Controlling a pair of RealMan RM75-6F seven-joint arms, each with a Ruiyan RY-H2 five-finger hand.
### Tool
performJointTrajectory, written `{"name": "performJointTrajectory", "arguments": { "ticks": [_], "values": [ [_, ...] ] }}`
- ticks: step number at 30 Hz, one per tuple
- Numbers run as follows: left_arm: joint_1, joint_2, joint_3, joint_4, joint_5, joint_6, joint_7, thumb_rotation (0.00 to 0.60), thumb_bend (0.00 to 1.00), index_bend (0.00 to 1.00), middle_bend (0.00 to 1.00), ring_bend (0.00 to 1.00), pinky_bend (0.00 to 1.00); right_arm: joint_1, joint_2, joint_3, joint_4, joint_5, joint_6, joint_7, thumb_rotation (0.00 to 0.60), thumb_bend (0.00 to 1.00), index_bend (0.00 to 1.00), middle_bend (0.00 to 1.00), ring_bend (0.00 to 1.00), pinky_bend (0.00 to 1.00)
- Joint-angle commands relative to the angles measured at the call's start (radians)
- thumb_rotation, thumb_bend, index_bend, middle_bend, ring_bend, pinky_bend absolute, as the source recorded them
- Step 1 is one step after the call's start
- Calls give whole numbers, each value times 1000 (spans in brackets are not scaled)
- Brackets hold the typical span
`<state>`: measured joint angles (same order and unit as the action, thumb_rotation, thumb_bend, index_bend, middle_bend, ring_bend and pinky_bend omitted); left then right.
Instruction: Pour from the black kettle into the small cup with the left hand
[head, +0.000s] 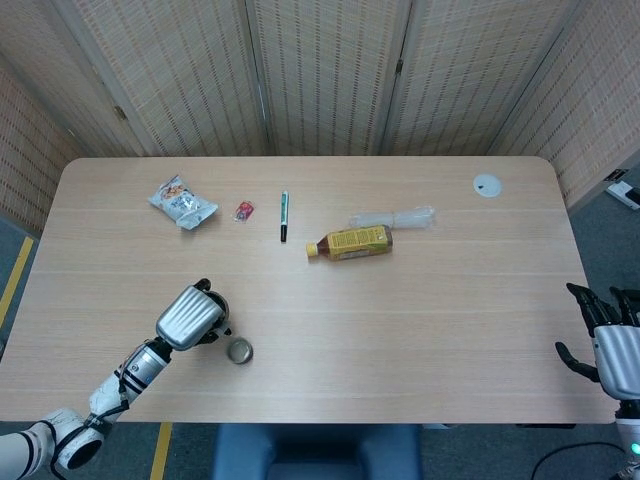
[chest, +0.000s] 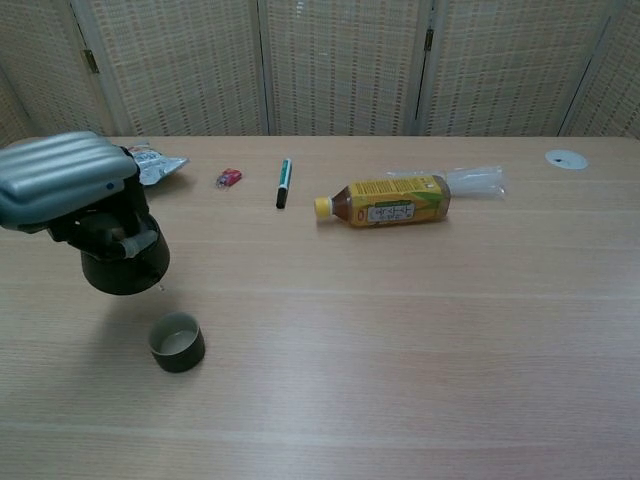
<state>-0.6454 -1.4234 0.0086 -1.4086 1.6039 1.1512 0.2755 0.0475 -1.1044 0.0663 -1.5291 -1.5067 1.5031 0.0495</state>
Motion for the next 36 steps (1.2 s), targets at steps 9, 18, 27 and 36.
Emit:
{"name": "performJointTrajectory", "arguments": {
  "ticks": [9,18,27,36],
  "values": [
    [17,9,16,-61,3,-15,72,537,522,1000,1000,937,409,-4,-2,-2,7,-1,6,8,600,306,92,185,267,66],
    [26,6,13,-72,8,-14,135,538,523,1000,1000,937,409,-6,-3,-3,12,-1,8,14,600,306,92,185,268,65],
    [34,5,8,-89,2,-19,185,539,523,1000,1000,937,410,-7,-5,-4,17,-1,9,17,600,306,92,185,269,66],
    [39,1,2,-85,3,-17,211,539,528,1000,1000,937,411,-9,-6,-4,19,-2,11,20,600,306,92,186,270,66]
  ]
}}
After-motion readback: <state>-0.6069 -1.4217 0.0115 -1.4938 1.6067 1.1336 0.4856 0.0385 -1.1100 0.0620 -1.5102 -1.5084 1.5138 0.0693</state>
